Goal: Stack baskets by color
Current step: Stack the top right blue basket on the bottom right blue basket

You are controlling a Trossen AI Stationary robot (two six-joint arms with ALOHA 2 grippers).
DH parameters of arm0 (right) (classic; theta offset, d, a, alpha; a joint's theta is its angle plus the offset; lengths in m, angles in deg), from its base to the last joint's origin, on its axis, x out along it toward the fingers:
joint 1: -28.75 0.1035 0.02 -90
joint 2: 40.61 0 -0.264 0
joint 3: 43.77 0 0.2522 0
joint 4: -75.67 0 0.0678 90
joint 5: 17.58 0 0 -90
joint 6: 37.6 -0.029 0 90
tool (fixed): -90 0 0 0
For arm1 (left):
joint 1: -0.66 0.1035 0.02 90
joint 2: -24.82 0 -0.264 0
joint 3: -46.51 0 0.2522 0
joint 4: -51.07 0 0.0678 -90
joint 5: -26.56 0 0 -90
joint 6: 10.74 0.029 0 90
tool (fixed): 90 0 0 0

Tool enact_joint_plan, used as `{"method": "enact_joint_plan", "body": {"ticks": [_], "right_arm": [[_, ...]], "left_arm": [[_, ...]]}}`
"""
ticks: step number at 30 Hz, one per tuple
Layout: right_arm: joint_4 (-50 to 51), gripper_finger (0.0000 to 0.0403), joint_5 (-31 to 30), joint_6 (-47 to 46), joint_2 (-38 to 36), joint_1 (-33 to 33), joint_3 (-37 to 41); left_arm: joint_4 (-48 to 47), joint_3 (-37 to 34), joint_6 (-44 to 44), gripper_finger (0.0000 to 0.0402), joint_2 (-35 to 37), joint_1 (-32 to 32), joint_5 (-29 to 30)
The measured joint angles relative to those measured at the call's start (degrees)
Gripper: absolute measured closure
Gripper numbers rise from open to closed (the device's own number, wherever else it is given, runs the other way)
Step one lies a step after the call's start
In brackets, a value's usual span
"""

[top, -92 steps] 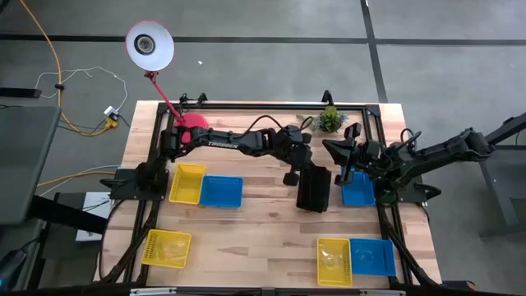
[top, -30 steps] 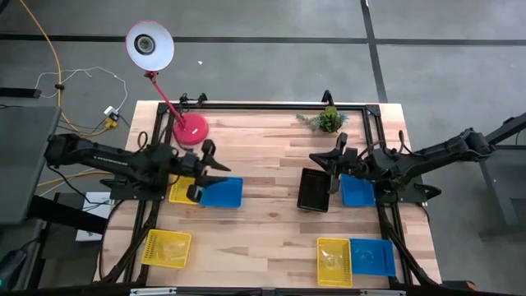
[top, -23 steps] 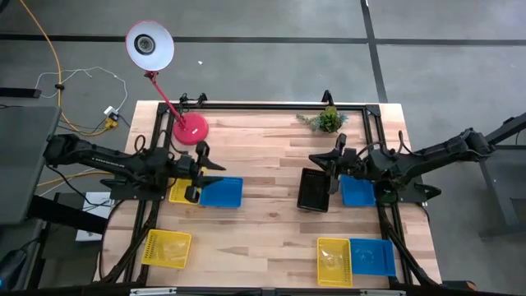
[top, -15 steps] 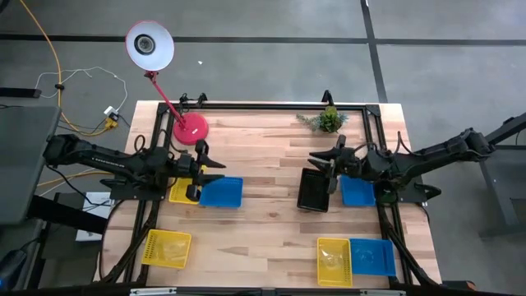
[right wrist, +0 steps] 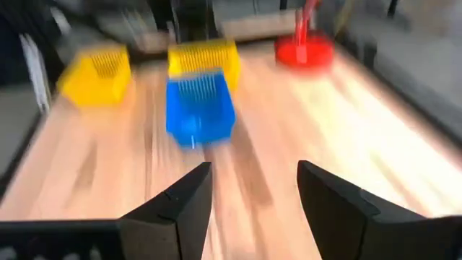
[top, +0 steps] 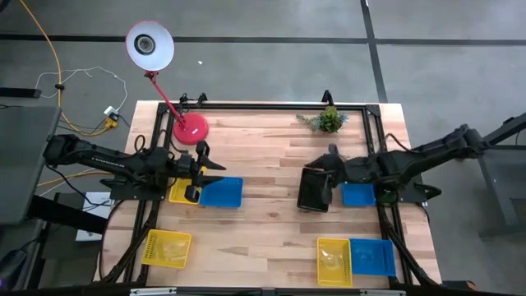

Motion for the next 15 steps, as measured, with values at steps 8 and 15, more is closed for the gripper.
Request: {"method": "enact_joint_plan", "body": {"ticks": [8, 15], "right_arm": [[40.2, 0.0211, 10.1, -29.1, 8.6, 3.5, -12.7], [56.3, 0.0211, 21.2, -46.5, 12.9, 8.8, -12.9]], "left_arm": [[-1.3, 0.0, -0.8, 0.028, 0.0, 0.0, 0.0], [-1.2, 0.0, -1.7, 0.028, 0.0, 0.0, 0.0]]}}
